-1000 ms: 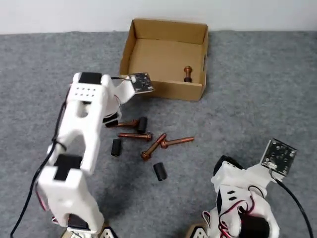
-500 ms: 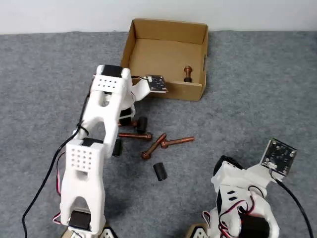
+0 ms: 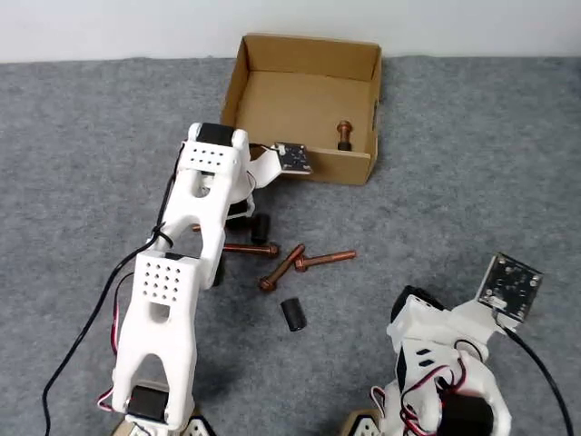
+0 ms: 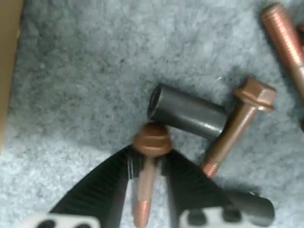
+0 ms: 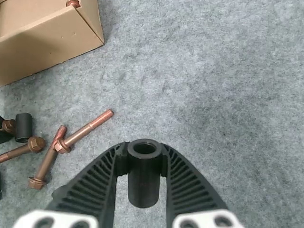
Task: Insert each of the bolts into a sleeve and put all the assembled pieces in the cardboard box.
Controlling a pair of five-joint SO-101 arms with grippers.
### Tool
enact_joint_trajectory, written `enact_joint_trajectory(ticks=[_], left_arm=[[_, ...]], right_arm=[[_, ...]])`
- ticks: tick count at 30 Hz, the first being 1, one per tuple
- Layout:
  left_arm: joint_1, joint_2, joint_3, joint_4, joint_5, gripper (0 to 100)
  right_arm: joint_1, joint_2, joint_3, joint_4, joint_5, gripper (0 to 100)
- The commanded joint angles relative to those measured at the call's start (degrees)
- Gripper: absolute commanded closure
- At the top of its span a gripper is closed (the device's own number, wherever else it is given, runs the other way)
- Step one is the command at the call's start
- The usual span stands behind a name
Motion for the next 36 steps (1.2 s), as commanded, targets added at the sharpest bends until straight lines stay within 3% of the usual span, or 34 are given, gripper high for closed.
enact_joint_trajectory(ticks=[1,6,11,18,27,36], left_arm=[[0.09,-0.88,-2.33,1.14,-0.18,99],[-0.35,-2.73,-2.24,1.14,0.09,100],[0.0,-14.42,3.91,1.23,7.3,100],[2.29,-42.81,34.33,0.44,10.37,100],[4.04,-81.85,73.89,-16.09,23.56,100],[4.84,-105.67,89.01,-21.45,36.57,98]], right_arm=[[0.75,0.31,-0.44,-1.36,0.53,99.1],[0.75,-0.04,-0.44,-1.36,0.53,99.1],[0.66,-0.22,-0.44,-1.36,0.53,99.1],[0.48,-0.31,-0.7,-1.36,0.53,99.1],[0.31,-4.44,-1.14,-1.54,2.9,99.1],[-9.98,-4.09,-1.41,-2.51,2.9,99.1]])
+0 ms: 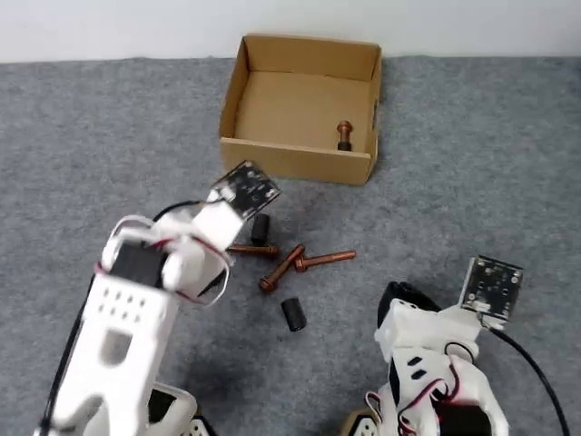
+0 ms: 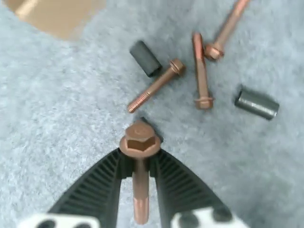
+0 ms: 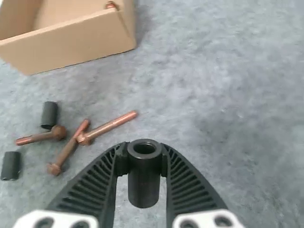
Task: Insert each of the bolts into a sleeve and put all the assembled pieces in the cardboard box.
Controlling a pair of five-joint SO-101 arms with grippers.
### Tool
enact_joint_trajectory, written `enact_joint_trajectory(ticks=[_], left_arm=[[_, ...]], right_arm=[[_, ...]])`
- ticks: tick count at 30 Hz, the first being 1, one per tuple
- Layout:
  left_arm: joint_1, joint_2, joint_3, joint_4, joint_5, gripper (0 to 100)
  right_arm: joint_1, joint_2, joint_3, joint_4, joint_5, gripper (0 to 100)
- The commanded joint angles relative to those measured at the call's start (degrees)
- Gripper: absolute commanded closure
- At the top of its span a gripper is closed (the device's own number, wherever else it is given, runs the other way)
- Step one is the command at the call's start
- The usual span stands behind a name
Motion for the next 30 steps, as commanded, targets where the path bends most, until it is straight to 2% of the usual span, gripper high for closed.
enact_joint_trajectory(ticks=[1,6,11,15,19,25,30], left_arm=[[0.53,-7.65,1.27,-1.76,5.63,96],[0.53,-11.69,1.54,-1.32,19.6,95],[0.62,-16.09,1.54,0.97,20.84,97],[3.25,-24.09,2.51,0.79,21.01,100],[5.71,-37.27,10.15,-4.66,25.49,100],[5.71,-62.86,25.45,-17.58,37.45,100],[4.66,-60.92,23.6,-17.85,44.92,100]], right_arm=[[-2.24,0.04,-1.32,-1.54,0.62,99.1],[-6.9,0.13,-1.14,-1.71,0.7,99.1],[-12.44,0.57,-1.14,-1.89,0.7,99.1],[-13.23,0.57,-0.18,-3.56,2.55,99.1],[-15.6,0.4,0.97,-6.9,7.3,99.1],[-25.19,0.66,2.37,-8.4,9.32,99.1],[-29.32,0.66,3.96,-12.79,17.05,99.1]])
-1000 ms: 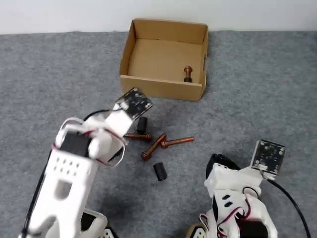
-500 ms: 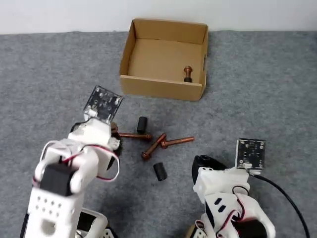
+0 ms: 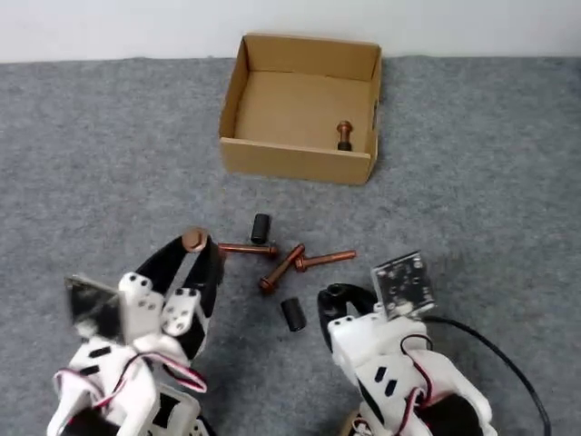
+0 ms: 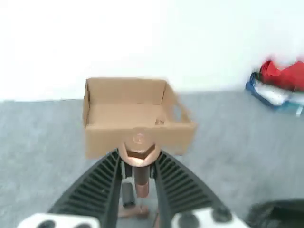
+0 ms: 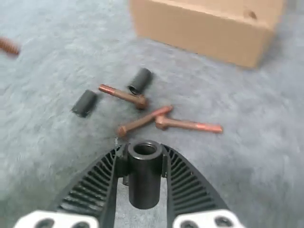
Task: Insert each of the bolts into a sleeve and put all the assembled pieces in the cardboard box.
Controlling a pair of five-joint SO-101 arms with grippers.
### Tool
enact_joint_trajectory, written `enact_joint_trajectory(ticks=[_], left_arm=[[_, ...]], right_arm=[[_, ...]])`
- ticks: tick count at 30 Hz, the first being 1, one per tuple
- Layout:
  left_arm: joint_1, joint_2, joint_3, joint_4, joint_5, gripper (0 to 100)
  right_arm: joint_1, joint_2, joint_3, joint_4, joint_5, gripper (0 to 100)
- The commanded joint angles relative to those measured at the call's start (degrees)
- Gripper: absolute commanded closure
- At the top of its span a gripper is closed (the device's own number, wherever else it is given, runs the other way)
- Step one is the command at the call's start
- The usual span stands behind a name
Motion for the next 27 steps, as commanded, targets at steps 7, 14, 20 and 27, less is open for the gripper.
enact_joint_trajectory(ticks=[7,14,20,27], left_arm=[[6.86,0.79,-2.51,-2.9,14.95,100],[12.13,0.79,-4.44,-6.42,19.52,100],[13.54,0.79,-4.44,-6.33,19.6,100],[15.82,0.88,-3.21,-6.59,19.25,100]], right_arm=[[-4.7,0.66,5.1,-13.23,13.8,99.1],[-11.56,0.66,5.45,-15.87,14.86,99.1],[-11.65,0.66,5.36,-17.98,14.95,99.1],[-11.74,0.66,5.01,-21.93,18.73,99.1]])
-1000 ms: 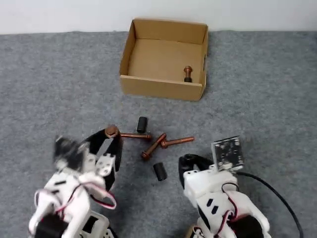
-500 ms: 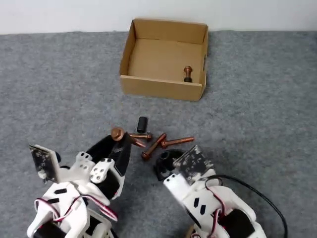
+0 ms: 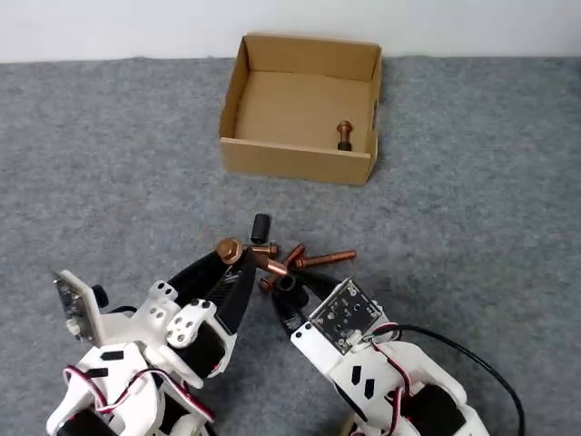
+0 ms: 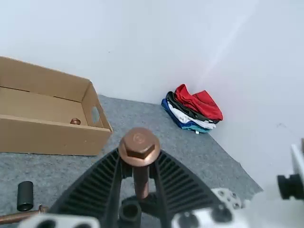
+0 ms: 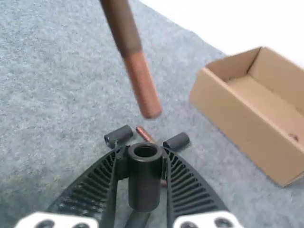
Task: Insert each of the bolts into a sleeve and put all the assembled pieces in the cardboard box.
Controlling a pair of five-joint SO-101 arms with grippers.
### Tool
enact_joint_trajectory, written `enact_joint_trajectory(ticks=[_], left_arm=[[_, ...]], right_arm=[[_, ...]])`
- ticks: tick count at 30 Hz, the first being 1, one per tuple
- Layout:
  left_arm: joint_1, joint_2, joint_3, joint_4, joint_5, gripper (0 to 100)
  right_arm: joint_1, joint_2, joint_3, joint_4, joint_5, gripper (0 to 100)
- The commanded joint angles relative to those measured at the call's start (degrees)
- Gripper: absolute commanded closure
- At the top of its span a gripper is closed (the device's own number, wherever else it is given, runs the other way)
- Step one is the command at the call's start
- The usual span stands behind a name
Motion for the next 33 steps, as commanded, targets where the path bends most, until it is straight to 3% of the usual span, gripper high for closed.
enact_joint_trajectory(ticks=[1,13,24,33], left_arm=[[0.35,0.53,-0.75,-1.85,0.26,100],[0.35,0.53,4.7,-3.6,-3.69,100],[0.79,0.53,4.7,-2.9,-6.07,100],[5.98,0.44,1.1,6.86,-6.15,100]], right_arm=[[-0.48,-0.22,-0.7,-2.68,1.76,99.1],[-0.48,-0.22,-0.7,-5.76,6.68,99.1],[-0.31,-0.22,-0.7,-5.76,6.77,99.1],[-0.31,-0.22,-0.62,-5.76,6.77,99.1]])
